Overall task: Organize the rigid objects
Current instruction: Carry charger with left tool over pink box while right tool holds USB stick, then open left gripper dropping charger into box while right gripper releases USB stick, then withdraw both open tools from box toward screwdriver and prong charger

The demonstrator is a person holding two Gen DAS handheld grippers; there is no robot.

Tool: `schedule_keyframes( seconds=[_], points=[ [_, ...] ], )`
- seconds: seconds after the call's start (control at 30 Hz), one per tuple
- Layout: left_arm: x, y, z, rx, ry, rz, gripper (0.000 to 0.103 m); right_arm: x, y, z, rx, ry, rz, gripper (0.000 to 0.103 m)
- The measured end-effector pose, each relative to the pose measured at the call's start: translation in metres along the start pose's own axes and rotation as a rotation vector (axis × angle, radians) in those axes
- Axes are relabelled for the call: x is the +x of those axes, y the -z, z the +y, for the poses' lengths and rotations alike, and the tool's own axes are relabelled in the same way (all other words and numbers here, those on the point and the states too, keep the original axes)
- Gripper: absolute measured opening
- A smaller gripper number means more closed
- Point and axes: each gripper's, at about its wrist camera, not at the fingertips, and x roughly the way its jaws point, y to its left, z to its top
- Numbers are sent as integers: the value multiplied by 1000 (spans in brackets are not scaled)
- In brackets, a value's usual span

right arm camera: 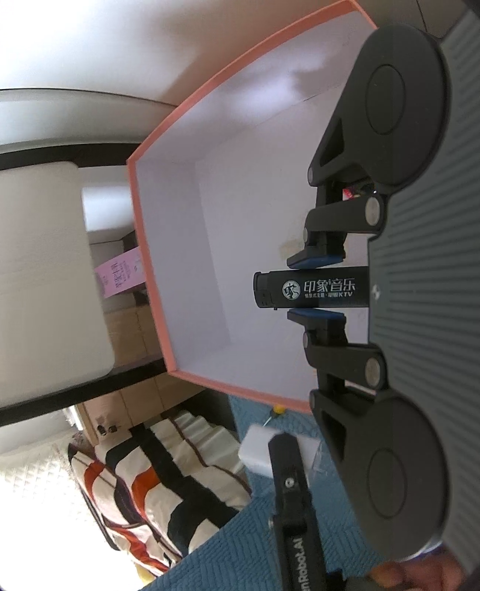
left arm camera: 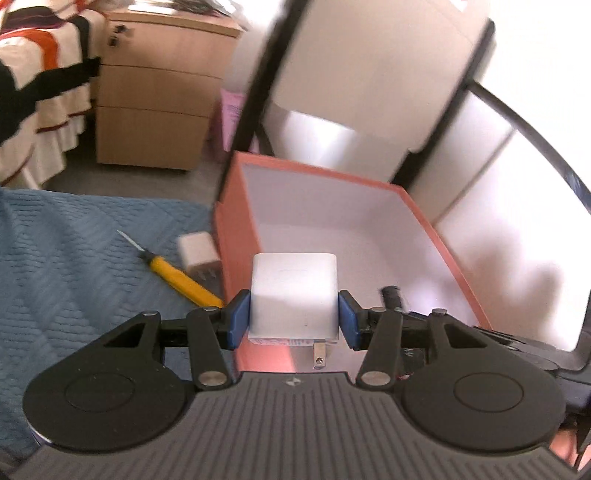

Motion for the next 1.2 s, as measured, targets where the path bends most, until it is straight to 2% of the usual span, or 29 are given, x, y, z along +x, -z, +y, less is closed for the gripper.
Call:
schedule_keyframes(
  seconds=[0.07,0.33,0.43,0.5,0.53,0.57,0.6,0.63,0.67,0.9,1.2],
  points=[
    [11,5,-8,20,6,29,56,6,5,-4,11,5,28,27],
    [18,5,-7,39,24,43,57,19,24,-17,57,13,90,27],
    [18,5,-6,53,30,51,60,22,29,-18,66,24,100,27],
    [18,4,-7,50,37,53,67,24,31,-20,83,24,108,28],
    [18,4,-6,42,37,52,76,24,31,-21,95,17,109,29],
    [17,3,-5,29,33,44,77,24,31,-22,102,11,107,32],
    [15,2,-3,21,31,38,77,24,30,-23,107,3,108,41],
    [14,1,-2,18,34,35,77,23,29,-23,109,5,110,46],
    [11,-1,-1,14,37,30,77,21,28,-22,107,16,103,51],
    [-20,-15,9,2,29,-32,77,1,9,-15,100,14,30,50],
    [-76,-25,27,16,7,-139,77,-35,-11,27,14,-46,-69,50]
  ],
)
